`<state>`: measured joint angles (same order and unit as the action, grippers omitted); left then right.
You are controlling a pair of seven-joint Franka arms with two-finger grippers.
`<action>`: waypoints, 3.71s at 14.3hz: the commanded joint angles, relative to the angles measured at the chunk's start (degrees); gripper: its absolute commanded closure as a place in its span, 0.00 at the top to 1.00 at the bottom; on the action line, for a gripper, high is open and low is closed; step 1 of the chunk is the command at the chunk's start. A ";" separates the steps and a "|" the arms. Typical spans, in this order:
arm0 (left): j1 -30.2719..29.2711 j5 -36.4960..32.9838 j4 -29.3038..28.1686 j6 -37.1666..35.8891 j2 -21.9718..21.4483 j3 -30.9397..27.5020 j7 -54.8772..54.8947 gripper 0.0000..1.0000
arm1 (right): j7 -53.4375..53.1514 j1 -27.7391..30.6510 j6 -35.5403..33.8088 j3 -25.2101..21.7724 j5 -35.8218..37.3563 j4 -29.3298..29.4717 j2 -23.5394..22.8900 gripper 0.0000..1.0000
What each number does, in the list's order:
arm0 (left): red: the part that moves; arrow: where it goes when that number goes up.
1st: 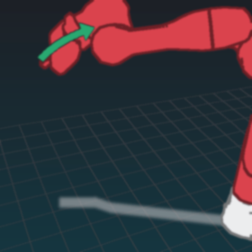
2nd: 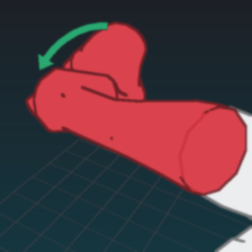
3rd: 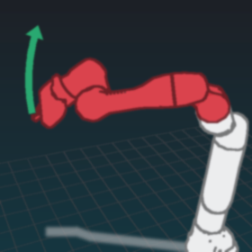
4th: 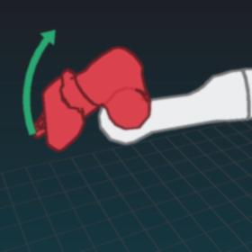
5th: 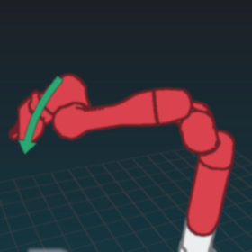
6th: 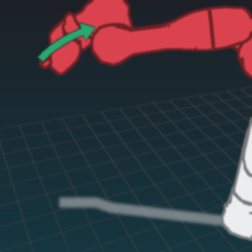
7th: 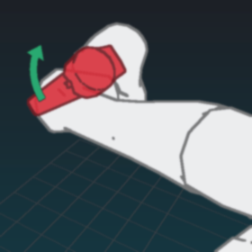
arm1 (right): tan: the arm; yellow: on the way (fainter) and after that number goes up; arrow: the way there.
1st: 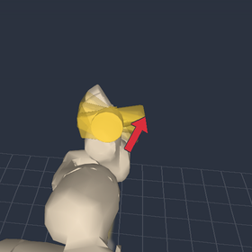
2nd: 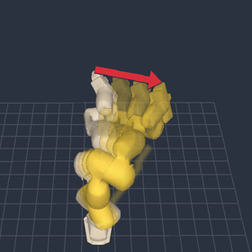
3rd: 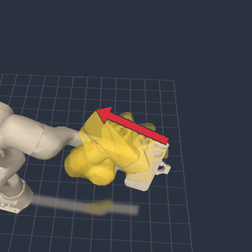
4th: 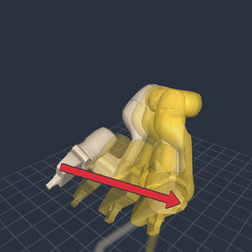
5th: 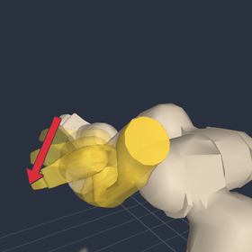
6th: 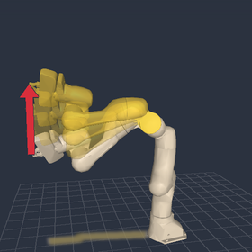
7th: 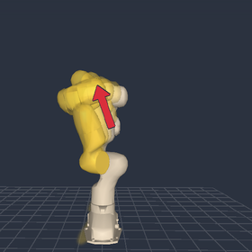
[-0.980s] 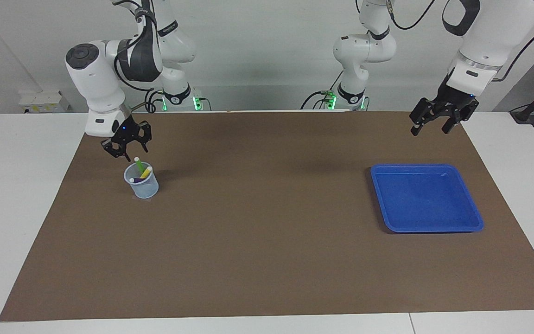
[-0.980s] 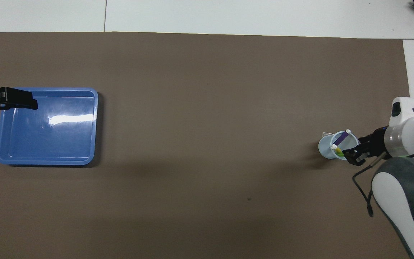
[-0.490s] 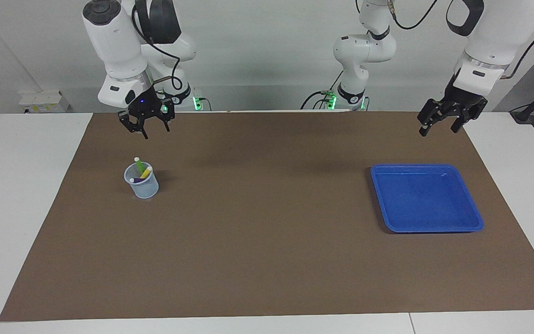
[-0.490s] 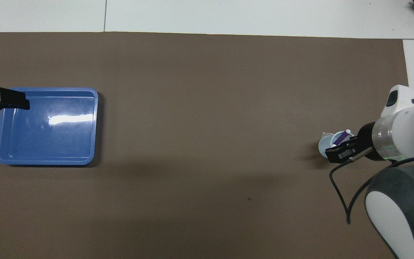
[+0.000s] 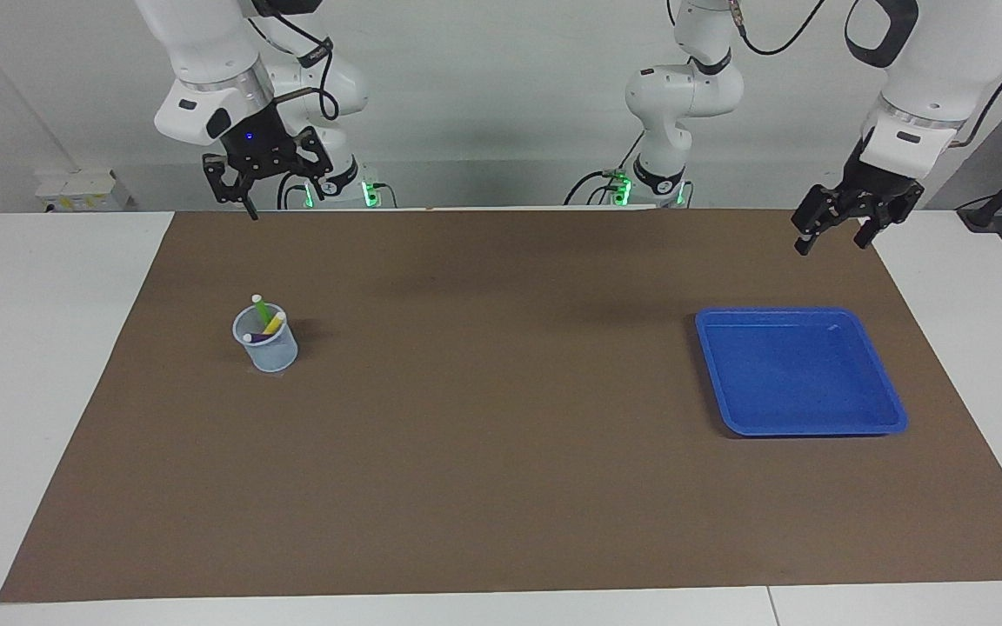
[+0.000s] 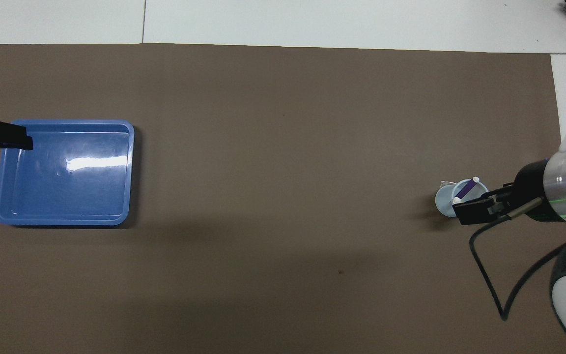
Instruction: Transfer and insert pens with both arms
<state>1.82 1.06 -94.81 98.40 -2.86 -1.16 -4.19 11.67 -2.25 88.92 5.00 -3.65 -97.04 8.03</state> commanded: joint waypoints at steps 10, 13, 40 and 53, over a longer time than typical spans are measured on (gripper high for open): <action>2.32 -0.71 2.35 -1.02 3.65 -3.15 -0.12 1.00 | -3.23 2.43 -0.87 0.36 3.39 5.75 -6.38 1.00; 2.32 -0.71 2.26 -1.37 3.39 -3.06 -0.03 1.00 | -3.14 3.22 -0.60 0.19 3.13 5.10 -5.66 1.00; 2.23 -0.71 1.91 -3.39 3.30 -3.06 0.06 1.00 | -4.20 5.07 2.92 0.10 4.88 4.58 -5.75 1.00; 2.23 -0.71 2.08 -3.21 3.38 -2.97 0.06 1.00 | -4.29 5.59 3.89 -2.36 4.36 5.55 -6.45 1.00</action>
<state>3.50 1.06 -94.06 96.34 0.11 -3.74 -4.20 8.46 2.89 91.30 3.12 0.35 -90.48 1.02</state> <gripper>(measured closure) 0.000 0.000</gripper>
